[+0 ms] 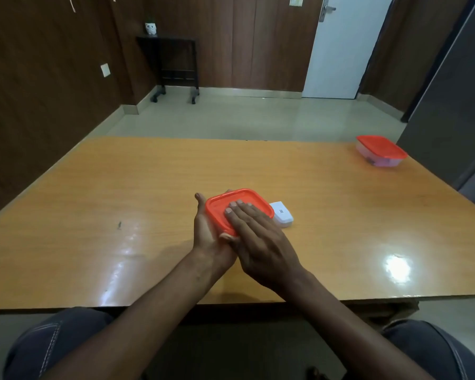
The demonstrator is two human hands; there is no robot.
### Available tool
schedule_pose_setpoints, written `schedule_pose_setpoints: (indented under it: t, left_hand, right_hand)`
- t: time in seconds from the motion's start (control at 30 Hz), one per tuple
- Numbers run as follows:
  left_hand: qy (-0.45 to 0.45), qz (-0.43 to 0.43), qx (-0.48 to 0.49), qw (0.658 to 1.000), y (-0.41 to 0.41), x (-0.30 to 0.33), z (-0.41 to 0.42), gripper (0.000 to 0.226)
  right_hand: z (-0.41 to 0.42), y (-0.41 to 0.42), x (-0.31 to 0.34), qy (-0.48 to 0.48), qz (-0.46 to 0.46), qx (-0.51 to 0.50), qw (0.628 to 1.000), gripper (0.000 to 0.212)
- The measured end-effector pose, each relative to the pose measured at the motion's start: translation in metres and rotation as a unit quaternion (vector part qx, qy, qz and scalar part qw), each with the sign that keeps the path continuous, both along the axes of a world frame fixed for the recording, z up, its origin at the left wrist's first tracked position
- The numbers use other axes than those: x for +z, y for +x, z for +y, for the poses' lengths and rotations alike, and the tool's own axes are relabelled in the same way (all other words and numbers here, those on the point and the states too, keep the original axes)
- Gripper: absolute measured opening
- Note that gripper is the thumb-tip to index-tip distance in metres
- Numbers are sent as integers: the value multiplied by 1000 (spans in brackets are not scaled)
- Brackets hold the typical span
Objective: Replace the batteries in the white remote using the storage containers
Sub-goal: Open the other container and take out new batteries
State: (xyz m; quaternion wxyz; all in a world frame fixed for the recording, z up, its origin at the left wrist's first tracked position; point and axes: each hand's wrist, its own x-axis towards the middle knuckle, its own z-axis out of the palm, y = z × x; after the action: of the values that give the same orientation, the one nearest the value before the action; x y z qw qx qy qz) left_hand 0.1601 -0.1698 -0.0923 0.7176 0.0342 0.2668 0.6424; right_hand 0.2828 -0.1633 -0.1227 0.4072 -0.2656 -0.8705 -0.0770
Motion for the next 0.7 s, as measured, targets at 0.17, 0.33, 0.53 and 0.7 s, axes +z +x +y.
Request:
schedule_pose_setpoints:
  t: [0.17,0.33,0.53,0.7]
  left_hand:
    - [2,-1,25,1000,2,0,-2,47]
    - [19,21,91,995,5,-2,-1,32]
    - [5,125,96,988,13,1,-3,24]
    - [-1,88,52,995,8,8,-4,70]
  right_hand:
    - [-3,-8,4,-24,52,12,998,43]
    - [-11,-15,19,-109,136,8,985,40]
    - [-4,-11,45,-148,234,-66,959,29]
    - [11,-4,63,-138,266,-76,951,30]
